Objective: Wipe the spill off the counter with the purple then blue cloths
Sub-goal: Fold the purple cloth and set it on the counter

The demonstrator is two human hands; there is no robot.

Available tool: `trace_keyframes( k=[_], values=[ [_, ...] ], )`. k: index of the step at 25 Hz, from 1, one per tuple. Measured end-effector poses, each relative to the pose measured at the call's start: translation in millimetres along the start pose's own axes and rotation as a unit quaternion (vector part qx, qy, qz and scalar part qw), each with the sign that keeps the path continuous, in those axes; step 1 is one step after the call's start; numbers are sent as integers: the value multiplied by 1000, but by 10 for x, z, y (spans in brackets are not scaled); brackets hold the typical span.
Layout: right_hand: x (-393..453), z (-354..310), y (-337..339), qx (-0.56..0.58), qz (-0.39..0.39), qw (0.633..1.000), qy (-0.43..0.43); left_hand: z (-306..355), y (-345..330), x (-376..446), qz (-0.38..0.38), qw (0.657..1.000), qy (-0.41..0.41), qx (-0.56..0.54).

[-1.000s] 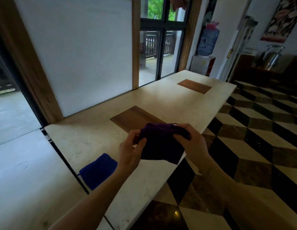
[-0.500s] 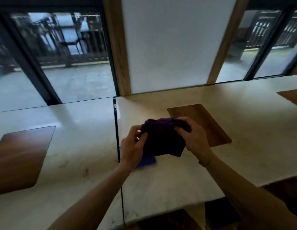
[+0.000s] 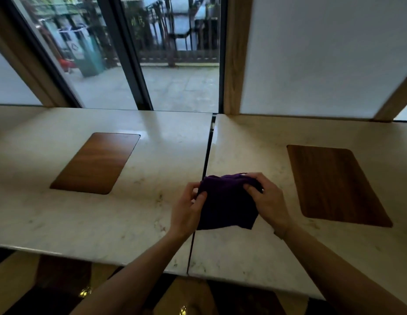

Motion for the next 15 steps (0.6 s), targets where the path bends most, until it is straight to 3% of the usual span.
trace_keyframes(
  k=[6, 12, 15],
  values=[
    [-346, 717, -347, -41, -48, 992, -105, -773, -245, -319, -101, 990, 102, 8],
    [-589, 1429, -694, -82, -70, 969, -223, -1364, -413, -396, -167, 965, 182, 93],
    [-590, 1513, -747, -126, -77, 961, -235, -1463, -443, -352, -193, 949, 202, 148]
  ],
)
Point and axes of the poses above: each hand's wrist, its own x-axis towards the middle knuckle, its own y-axis out of the back of the hand, z = x × y, the point moved 6 cm from there along x, towards the middle knuckle, and after that the axes turned 2 degrees about y, right-handed, at the moved point
